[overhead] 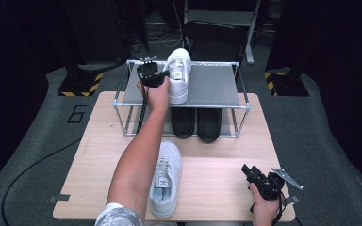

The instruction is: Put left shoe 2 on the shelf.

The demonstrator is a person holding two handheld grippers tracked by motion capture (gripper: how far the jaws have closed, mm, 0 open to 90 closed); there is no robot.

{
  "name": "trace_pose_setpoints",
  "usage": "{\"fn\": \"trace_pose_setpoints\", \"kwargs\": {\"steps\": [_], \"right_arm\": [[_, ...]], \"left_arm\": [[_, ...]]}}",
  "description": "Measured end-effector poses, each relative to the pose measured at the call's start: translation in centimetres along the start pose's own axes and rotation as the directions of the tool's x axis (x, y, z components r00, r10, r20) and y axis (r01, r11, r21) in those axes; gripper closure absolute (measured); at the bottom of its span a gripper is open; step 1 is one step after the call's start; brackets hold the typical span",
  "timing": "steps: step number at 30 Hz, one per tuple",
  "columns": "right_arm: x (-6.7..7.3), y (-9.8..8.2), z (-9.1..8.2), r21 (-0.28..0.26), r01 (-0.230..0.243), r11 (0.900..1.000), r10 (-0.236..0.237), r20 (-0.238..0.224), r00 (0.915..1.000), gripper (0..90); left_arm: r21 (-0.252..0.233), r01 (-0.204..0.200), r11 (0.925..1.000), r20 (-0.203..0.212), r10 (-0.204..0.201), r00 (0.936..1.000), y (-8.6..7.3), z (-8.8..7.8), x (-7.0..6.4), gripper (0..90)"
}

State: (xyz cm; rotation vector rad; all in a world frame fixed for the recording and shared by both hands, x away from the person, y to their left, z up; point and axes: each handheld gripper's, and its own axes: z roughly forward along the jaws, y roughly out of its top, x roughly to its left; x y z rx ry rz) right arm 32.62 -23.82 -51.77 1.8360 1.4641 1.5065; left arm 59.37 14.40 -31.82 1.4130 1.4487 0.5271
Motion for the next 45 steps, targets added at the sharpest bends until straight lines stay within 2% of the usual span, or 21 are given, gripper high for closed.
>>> {"fn": "trace_pose_setpoints", "kwargs": {"steps": [1, 13, 19, 20, 28, 33, 37, 42, 45], "right_arm": [[0.0, 0.0, 0.0, 0.002, -0.003, 1.000, 0.003, 0.002, 1.0000, 47.3], [0.0, 0.0, 0.0, 0.002, -0.003, 1.000, 0.003, 0.003, 1.0000, 47.3], [0.0, 0.0, 0.0, 0.006, -0.004, 1.000, 0.004, 0.005, 1.0000, 47.4], [-0.1, 0.0, 0.1, 0.005, 0.000, 1.000, 0.000, 0.002, 1.0000, 47.4], [-0.1, 0.0, 0.0, 0.005, -0.005, 1.000, 0.005, 0.006, 1.0000, 47.3], [-0.1, 0.0, 0.0, 0.006, -0.004, 1.000, 0.004, 0.008, 1.0000, 47.4], [-0.3, 0.0, 0.0, 0.002, 0.003, 1.000, -0.003, 0.010, 0.9999, 47.4], [-0.2, 0.0, 0.1, 0.004, -0.002, 1.000, 0.002, 0.007, 1.0000, 47.4], [-0.1, 0.0, 0.1, 0.005, -0.003, 1.000, 0.002, 0.008, 1.0000, 47.4]], "left_arm": [[0.002, 0.020, 0.9998, 0.006, -0.020, 0.9998, 0.0, 0.1, 0.2, 79.8], [0.009, -0.007, 0.9999, 0.034, 0.007, 0.9994, 0.2, 0.3, 0.4, 73.5], [0.019, -0.005, 0.9998, 0.065, 0.004, 0.9979, 0.3, 0.5, 0.7, 67.8], [0.022, -0.015, 0.9996, 0.069, 0.013, 0.9975, 0.4, 0.4, 0.8, 67.3], [0.027, -0.026, 0.9993, 0.068, 0.024, 0.9974, 0.5, 0.4, 0.8, 62.6], [0.037, -0.012, 0.9992, 0.080, 0.009, 0.9968, 0.5, 0.6, 1.1, 53.6], [0.047, -0.032, 0.9984, 0.076, 0.028, 0.9967, 0.8, 0.8, 1.5, 49.0], [0.062, -0.052, 0.9967, 0.088, 0.047, 0.9951, 1.0, 0.8, 1.3, 48.8], [0.030, -0.050, 0.9983, 0.088, 0.047, 0.9950, 1.5, 0.4, 1.2, 47.2]]}}
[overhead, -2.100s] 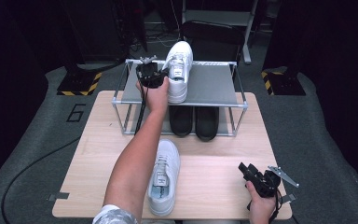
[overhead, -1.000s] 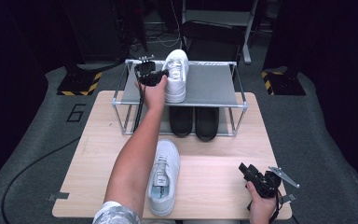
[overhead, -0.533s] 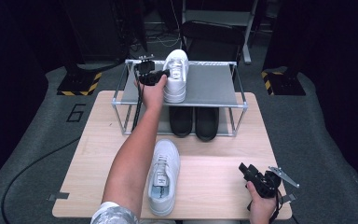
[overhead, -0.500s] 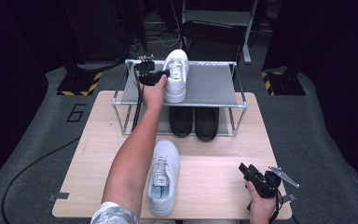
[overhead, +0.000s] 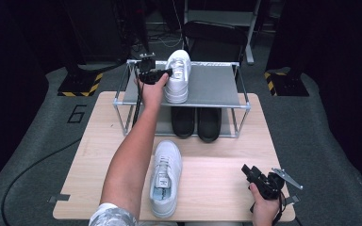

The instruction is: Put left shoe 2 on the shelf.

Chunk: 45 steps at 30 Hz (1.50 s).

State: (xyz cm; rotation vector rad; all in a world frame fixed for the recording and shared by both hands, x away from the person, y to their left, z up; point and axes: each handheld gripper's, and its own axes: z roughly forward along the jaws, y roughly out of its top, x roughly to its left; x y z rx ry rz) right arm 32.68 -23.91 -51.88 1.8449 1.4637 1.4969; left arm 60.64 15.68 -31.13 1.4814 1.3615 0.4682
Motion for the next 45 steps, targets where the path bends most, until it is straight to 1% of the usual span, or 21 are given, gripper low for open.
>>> {"fn": "trace_pose_setpoints", "kwargs": {"steps": [2, 4, 9, 12, 13, 17, 19, 21, 22, 23, 24, 26, 28, 30, 32, 34, 36, 39, 41, 42, 45], "right_arm": [[0.0, 0.0, 0.0, 0.000, 0.002, 1.000, -0.002, 0.000, 1.0000, 47.4], [0.0, 0.0, 0.0, -0.001, 0.001, 1.000, -0.001, 0.001, 1.0000, 47.4], [0.1, 0.0, 0.1, 0.003, 0.009, 1.000, -0.009, 0.000, 1.0000, 47.4], [0.2, -0.1, 0.1, 0.003, 0.016, 1.000, -0.016, -0.002, 0.9999, 47.4], [0.3, -0.1, 0.1, 0.005, 0.014, 1.000, -0.014, -0.005, 0.9999, 47.5], [0.7, -0.1, 0.2, 0.008, 0.036, 0.999, -0.036, -0.009, 0.9993, 47.6], [0.9, -0.1, 0.2, 0.004, 0.034, 0.999, -0.033, -0.014, 0.9993, 47.8], [1.1, -0.1, 0.1, 0.006, 0.038, 0.999, -0.038, -0.015, 0.9992, 47.9], [1.1, 0.0, 0.1, 0.004, 0.046, 0.999, -0.046, -0.018, 0.9988, 48.0], [1.3, 0.0, 0.1, 0.001, 0.045, 0.999, -0.045, -0.021, 0.9988, 48.0], [1.4, 0.0, 0.1, 0.001, 0.049, 0.999, -0.049, -0.024, 0.9985, 48.2], [1.8, -0.1, 0.1, 0.003, 0.050, 0.999, -0.050, -0.028, 0.9983, 48.4], [2.0, -0.2, 0.1, 0.008, 0.066, 0.998, -0.066, -0.029, 0.9974, 48.6], [2.2, -0.2, 0.0, 0.008, 0.076, 0.997, -0.075, -0.033, 0.9966, 48.6], [2.4, -0.2, 0.0, 0.005, 0.070, 0.998, -0.070, -0.035, 0.9969, 48.6], [2.6, -0.3, 0.1, 0.006, 0.083, 0.996, -0.083, -0.045, 0.9955, 48.7], [3.1, -0.5, 0.2, 0.013, 0.081, 0.997, -0.080, -0.055, 0.9953, 48.8], [3.4, -0.5, 0.2, 0.017, 0.099, 0.995, -0.098, -0.057, 0.9936, 48.8], [3.7, -0.5, 0.1, 0.015, 0.112, 0.994, -0.111, -0.070, 0.9914, 49.0], [3.9, -0.6, 0.1, 0.020, 0.108, 0.994, -0.106, -0.070, 0.9919, 49.4], [4.4, -0.6, 0.2, 0.029, 0.124, 0.992, -0.121, -0.089, 0.9887, 51.1]], "left_arm": [[-0.017, -0.015, 0.9997, 0.011, 0.015, 0.9998, 0.5, -0.4, -0.2, 46.6], [-0.034, -0.017, 0.9993, 0.013, 0.018, 0.9998, 0.7, -0.9, -0.4, 46.6], [-0.028, -0.048, 0.9984, 0.006, 0.048, 0.9988, 0.9, -2.2, -0.7, 46.9], [-0.044, -0.075, 0.9962, 0.021, 0.076, 0.9968, 1.0, -3.3, -0.8, 46.9], [-0.054, -0.082, 0.9952, 0.032, 0.084, 0.9960, 1.1, -4.0, -0.9, 46.9], [-0.097, -0.113, 0.9889, 0.037, 0.117, 0.9925, 1.2, -6.4, -0.9, 47.0], [-0.112, -0.123, 0.9860, 0.040, 0.128, 0.9909, 1.1, -7.5, -0.6, 47.4], [-0.123, -0.133, 0.9835, 0.049, 0.140, 0.9889, 0.8, -8.5, -0.4, 49.7], [-0.118, -0.134, 0.9838, 0.050, 0.141, 0.9887, 0.7, -8.8, -0.4, 50.7], [-0.110, -0.148, 0.9828, 0.052, 0.155, 0.9866, 0.5, -9.2, -0.3, 51.1], [-0.123, -0.155, 0.9802, 0.048, 0.162, 0.9856, 0.3, -9.5, -0.2, 51.2], [-0.125, -0.156, 0.9799, 0.048, 0.163, 0.9855, -0.1, -10.2, 0.0, 51.3], [-0.129, -0.154, 0.9796, 0.052, 0.162, 0.9854, -0.4, -10.7, 0.3, 51.2], [-0.131, -0.166, 0.9774, 0.059, 0.175, 0.9828, -0.9, -11.3, 0.5, 51.3], [-0.130, -0.172, 0.9766, 0.060, 0.180, 0.9817, -1.2, -11.8, 0.6, 51.4], [-0.129, -0.170, 0.9769, 0.065, 0.180, 0.9816, -1.5, -12.3, 0.8, 52.6], [-0.133, -0.174, 0.9757, 0.060, 0.183, 0.9813, -1.9, -12.9, 0.8, 52.9], [-0.138, -0.177, 0.9745, 0.071, 0.188, 0.9796, -2.2, -13.5, 0.9, 52.9], [-0.151, -0.181, 0.9718, 0.084, 0.195, 0.9772, -2.7, -14.1, 1.0, 52.7], [-0.155, -0.188, 0.9698, 0.086, 0.203, 0.9755, -3.0, -14.3, 1.0, 52.7], [-0.165, -0.215, 0.9626, 0.071, 0.229, 0.9708, -4.2, -15.2, 1.1, 52.4]]}}
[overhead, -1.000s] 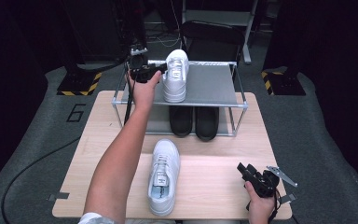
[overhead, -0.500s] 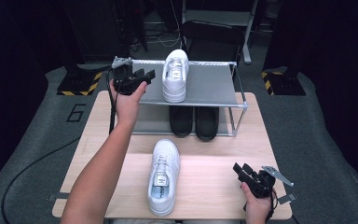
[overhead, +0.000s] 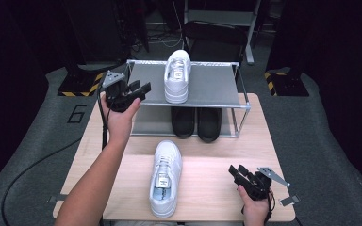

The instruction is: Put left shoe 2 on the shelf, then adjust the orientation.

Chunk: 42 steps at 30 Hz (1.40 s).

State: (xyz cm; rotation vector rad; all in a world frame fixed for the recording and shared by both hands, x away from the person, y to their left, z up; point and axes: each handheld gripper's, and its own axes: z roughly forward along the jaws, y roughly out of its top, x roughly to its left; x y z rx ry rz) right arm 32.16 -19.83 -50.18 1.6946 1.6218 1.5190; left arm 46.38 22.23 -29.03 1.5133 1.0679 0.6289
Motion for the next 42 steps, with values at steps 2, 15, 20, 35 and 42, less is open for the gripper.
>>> {"fn": "trace_pose_setpoints", "kwargs": {"steps": [2, 15, 20, 35, 42], "right_arm": [[0.3, 0.0, 0.2, 0.010, -0.002, 1.000, 0.002, -0.009, 1.0000, 51.5], [3.8, -0.2, 1.3, 0.065, 0.080, 0.995, -0.075, -0.068, 0.9948, 51.5], [4.8, -0.8, 1.7, 0.095, 0.114, 0.989, -0.104, -0.099, 0.9896, 52.2], [6.8, -2.0, 2.8, 0.122, 0.177, 0.977, -0.157, -0.156, 0.9751, 49.7], [7.2, -2.4, 3.8, 0.144, 0.212, 0.967, -0.189, -0.160, 0.9689, 51.4]], "left_arm": [[0.002, -0.012, 0.9999, 0.000, 0.012, 0.9999, -0.9, -0.9, 0.0, 52.4], [0.028, 0.057, 0.9980, 0.020, -0.057, 0.9981, -6.7, -4.1, 1.5, 53.2], [0.041, 0.033, 0.9986, 0.028, -0.034, 0.9990, -8.6, -5.2, 1.7, 53.0], [0.074, 0.031, 0.9968, 0.037, -0.034, 0.9988, -14.9, -6.9, 3.1, 52.5], [0.076, 0.033, 0.9965, 0.021, -0.034, 0.9992, -16.2, -7.1, 3.4, 51.8]]}}
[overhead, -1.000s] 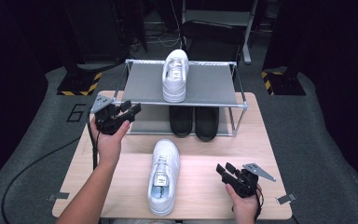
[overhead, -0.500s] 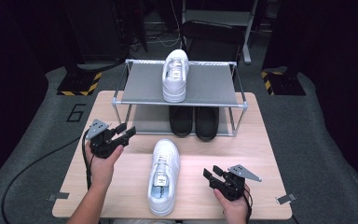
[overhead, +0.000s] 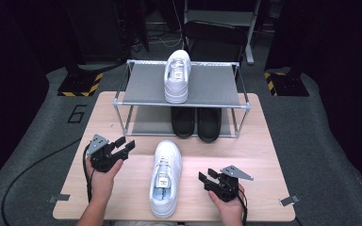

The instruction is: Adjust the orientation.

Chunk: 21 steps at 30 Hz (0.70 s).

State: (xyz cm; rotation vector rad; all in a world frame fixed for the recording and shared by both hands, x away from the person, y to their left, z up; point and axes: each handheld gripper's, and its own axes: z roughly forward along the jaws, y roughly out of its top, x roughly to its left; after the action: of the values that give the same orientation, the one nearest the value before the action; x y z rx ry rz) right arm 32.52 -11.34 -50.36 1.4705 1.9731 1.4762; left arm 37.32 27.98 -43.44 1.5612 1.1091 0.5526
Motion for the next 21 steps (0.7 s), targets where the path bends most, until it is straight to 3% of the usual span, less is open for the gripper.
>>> {"fn": "trace_pose_setpoints", "kwargs": {"steps": [12, 15, 16, 21], "right_arm": [[2.2, 1.1, 0.1, -0.013, 0.002, 1.000, -0.003, -0.065, 0.9979, 48.0], [2.6, 1.2, 0.3, -0.014, 0.005, 1.000, -0.006, -0.084, 0.9964, 47.5], [2.8, 1.2, 0.3, -0.002, -0.011, 1.000, 0.010, -0.088, 0.9960, 47.4], [3.2, 1.3, 0.6, 0.004, -0.004, 1.000, 0.004, -0.103, 0.9947, 47.0]], "left_arm": [[0.001, 0.018, 0.9998, 0.010, -0.018, 0.9998, -0.6, -0.8, 0.0, 50.6], [-0.004, 0.044, 0.9990, 0.019, -0.044, 0.9989, -0.8, -0.8, -0.2, 50.6], [-0.008, 0.039, 0.9992, 0.022, -0.039, 0.9990, -0.8, -0.8, -0.2, 50.6], [-0.001, 0.028, 0.9996, 0.021, -0.028, 0.9994, -0.8, -0.8, -0.3, 50.7]]}}
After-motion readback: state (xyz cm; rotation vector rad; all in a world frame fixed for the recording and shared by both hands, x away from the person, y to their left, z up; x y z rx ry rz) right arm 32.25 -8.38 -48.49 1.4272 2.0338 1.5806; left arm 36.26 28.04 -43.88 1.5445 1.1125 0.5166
